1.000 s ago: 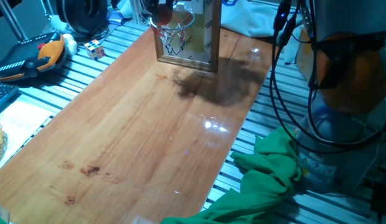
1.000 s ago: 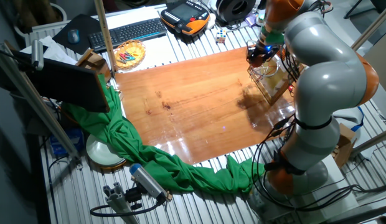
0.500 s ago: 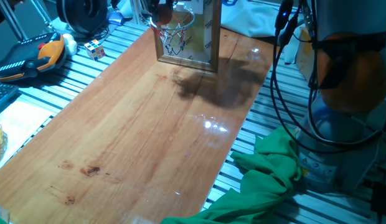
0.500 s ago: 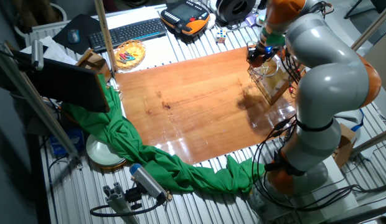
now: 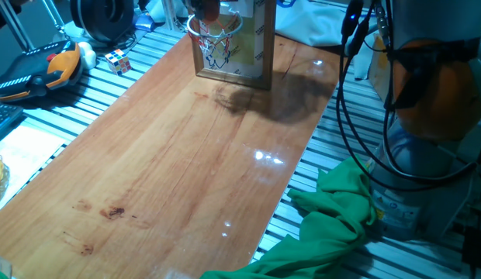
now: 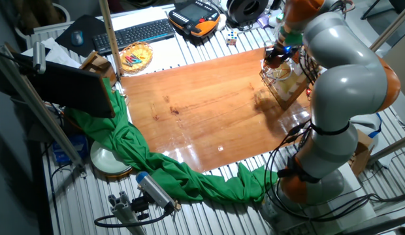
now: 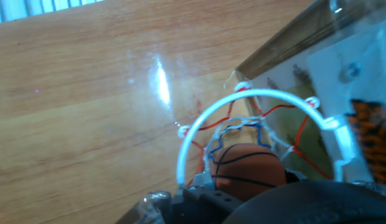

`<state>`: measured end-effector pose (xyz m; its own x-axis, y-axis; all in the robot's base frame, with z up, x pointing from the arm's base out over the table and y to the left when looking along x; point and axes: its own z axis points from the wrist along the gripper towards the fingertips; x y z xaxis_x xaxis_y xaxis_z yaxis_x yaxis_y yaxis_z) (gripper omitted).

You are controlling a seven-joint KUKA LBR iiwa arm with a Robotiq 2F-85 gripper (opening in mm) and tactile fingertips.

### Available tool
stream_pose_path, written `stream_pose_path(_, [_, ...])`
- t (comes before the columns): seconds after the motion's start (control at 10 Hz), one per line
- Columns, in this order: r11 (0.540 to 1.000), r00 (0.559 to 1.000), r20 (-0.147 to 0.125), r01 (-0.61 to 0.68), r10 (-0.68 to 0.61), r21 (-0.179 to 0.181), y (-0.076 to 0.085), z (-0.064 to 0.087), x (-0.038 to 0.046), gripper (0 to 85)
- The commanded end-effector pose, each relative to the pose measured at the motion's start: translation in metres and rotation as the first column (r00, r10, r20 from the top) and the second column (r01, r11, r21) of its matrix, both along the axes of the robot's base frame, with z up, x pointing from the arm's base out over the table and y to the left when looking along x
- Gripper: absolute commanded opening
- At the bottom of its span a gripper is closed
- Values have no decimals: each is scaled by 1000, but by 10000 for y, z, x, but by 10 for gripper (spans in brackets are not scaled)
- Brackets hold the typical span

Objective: Grab a basketball, release it and shoot it into the basket

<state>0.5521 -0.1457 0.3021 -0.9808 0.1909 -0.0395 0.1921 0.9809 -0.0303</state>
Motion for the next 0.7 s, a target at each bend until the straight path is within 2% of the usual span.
stream_pose_path(0.0, [1000, 1000, -5, 3, -3, -5, -14, 1, 2, 7])
stream_pose_path(0.3, [999, 1000, -8, -3, 3, -32, 11, -34, -1, 7])
stream_pose_path(0.5, [1000, 1000, -9, -13, 12, -21, -37, -55, -1, 7])
stream_pose_path(0.6, [999, 1000, -9, -20, 20, -24, -47, -59, -2, 50])
